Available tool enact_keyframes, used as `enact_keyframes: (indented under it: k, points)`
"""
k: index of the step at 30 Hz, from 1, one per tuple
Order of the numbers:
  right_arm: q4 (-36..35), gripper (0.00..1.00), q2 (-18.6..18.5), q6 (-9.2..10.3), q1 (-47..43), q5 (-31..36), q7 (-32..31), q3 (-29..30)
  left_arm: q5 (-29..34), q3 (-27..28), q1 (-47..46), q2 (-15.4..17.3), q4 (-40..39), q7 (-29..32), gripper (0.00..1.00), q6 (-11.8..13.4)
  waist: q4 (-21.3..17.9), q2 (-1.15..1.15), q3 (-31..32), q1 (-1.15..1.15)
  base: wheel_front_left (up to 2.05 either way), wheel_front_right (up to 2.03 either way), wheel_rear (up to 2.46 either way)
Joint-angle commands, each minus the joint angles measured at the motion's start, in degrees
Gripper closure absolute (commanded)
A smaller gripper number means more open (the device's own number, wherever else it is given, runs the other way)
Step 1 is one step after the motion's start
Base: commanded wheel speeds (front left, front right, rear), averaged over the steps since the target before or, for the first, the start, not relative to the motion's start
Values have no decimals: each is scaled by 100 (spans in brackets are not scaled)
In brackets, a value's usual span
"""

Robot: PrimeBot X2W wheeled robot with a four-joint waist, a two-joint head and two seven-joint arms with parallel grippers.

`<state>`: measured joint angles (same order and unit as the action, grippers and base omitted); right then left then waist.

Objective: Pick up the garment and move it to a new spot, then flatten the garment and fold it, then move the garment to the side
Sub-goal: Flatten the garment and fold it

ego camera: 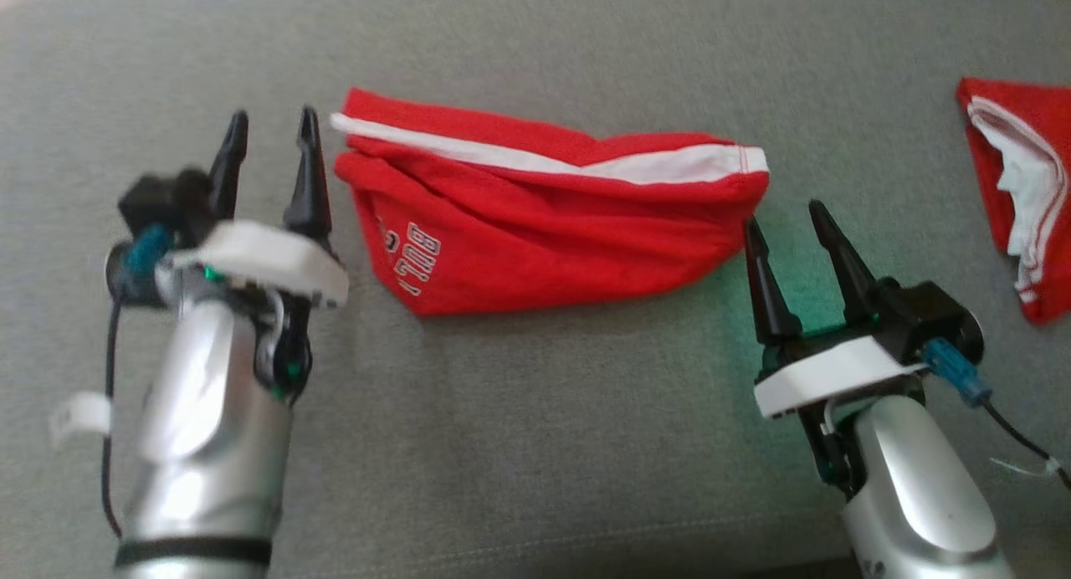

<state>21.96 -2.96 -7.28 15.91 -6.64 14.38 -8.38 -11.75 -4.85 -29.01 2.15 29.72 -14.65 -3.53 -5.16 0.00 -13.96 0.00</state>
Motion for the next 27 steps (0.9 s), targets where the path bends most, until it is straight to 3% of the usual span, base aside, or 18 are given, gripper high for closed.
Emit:
enact_keyframes:
  k: [1,12,17,27]
  points:
    - [-236,0,8,-21,184,-59,62,-171,-53,165,-409,98,101,-35,0,-58,-210,0,-244,0,0,0,0]
    - [-473,0,8,-21,358,-176,62,-222,-255,225,-1654,227,1974,48,0,-116,-506,0,-584,0,0,0,0]
    - [-474,0,8,-21,351,-169,62,-165,-262,221,-1825,248,2449,22,0,-24,-500,0,-611,0,0,0,0]
    - [-417,0,8,-21,406,-218,62,-202,-425,89,-2033,172,3115,12,0,-180,-486,0,-615,0,0,0,0]
